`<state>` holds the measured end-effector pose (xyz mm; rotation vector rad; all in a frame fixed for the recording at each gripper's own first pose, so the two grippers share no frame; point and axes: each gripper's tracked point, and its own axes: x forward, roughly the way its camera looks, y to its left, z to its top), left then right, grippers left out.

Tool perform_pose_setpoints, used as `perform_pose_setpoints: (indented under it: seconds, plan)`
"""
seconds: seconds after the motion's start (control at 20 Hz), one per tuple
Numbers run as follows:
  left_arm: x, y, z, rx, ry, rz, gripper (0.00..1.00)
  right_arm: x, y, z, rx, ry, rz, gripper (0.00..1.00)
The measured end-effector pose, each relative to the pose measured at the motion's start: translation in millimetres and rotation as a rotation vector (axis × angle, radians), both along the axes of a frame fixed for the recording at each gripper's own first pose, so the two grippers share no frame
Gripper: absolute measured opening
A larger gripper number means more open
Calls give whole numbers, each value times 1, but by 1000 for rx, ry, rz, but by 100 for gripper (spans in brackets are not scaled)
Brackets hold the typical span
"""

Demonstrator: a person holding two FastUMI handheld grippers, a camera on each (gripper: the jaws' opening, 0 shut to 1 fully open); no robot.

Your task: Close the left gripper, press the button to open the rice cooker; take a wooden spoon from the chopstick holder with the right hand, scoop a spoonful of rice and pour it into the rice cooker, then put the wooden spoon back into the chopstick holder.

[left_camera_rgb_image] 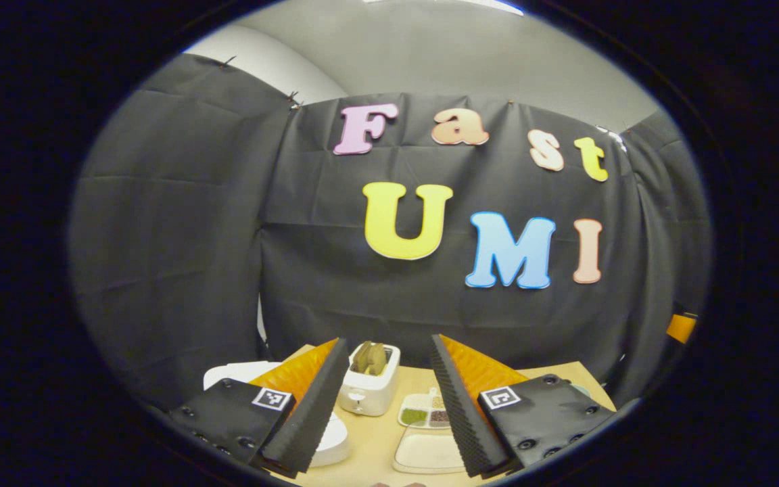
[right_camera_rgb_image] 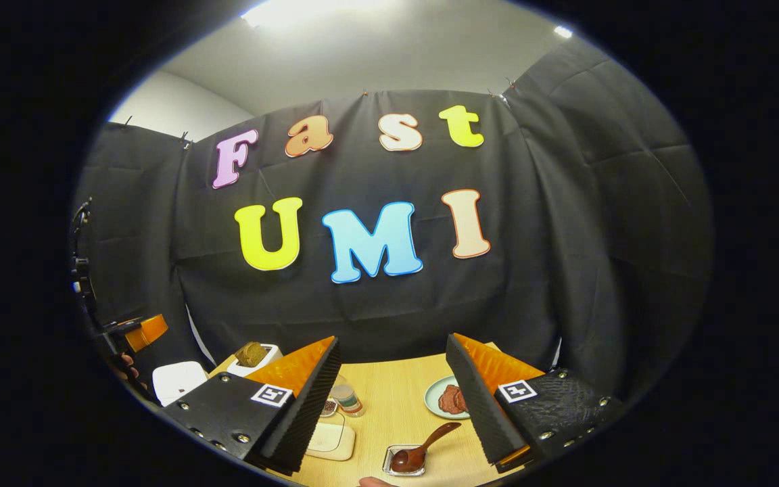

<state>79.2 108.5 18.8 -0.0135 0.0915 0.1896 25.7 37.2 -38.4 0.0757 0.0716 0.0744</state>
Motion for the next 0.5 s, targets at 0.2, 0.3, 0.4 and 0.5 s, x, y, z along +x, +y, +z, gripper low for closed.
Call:
perform_pose_setpoints:
  seconds: [0.2,0.3,0.4,0.5]
  plan:
    - [-16,-56,17,15,-22,-89,88,-4,4,13,11,-25,6,95]
    - [-24,-71,26,28,-45,-118,90,-7,8,17,3,-37,14,95]
    - [-29,-84,29,21,-68,-147,92,-10,13,17,-5,-41,23,95]
    - [-32,-88,25,25,-54,-157,95,-13,17,15,-10,-39,34,95]
